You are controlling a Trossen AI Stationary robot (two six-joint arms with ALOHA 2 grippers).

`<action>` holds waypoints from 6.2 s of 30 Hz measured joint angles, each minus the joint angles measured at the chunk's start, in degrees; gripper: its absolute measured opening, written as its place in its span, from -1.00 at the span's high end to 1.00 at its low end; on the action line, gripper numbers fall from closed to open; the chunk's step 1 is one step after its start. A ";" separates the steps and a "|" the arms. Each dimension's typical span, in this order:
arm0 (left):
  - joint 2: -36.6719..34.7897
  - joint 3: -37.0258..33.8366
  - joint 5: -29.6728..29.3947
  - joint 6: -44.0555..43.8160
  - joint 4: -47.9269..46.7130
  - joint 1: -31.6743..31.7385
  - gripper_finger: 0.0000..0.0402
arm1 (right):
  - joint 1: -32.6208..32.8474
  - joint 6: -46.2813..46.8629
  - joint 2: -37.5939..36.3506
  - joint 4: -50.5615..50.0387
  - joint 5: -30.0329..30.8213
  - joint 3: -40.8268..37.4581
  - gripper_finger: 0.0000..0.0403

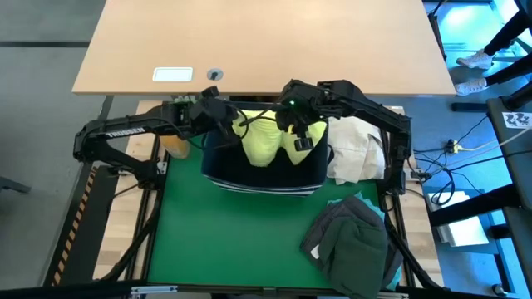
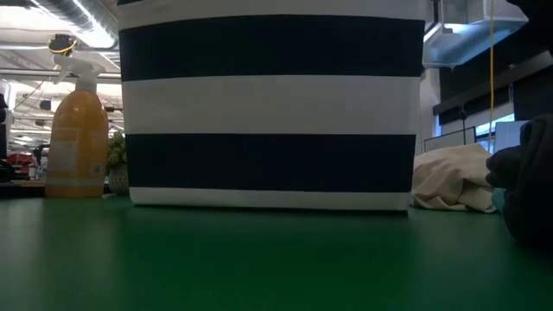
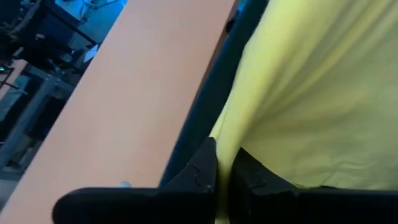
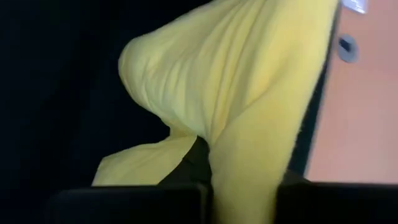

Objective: Fold laundry
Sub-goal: Put the yellow shirt into the laundry bin, then put the green polo into the laundry bin

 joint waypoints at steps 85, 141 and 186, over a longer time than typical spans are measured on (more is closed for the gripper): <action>0.69 16.29 12.96 -10.51 -21.13 -27.79 0.62 | 12.79 12.34 -0.55 1.89 7.27 -5.66 -0.04; 1.14 -13.14 0.68 -17.79 21.66 -42.23 0.62 | 45.03 67.57 -30.48 23.14 -8.87 -66.10 -0.04; -0.85 -13.11 -6.87 -0.21 34.68 -36.84 0.62 | 62.81 88.81 -30.61 44.15 -14.62 -87.47 -0.04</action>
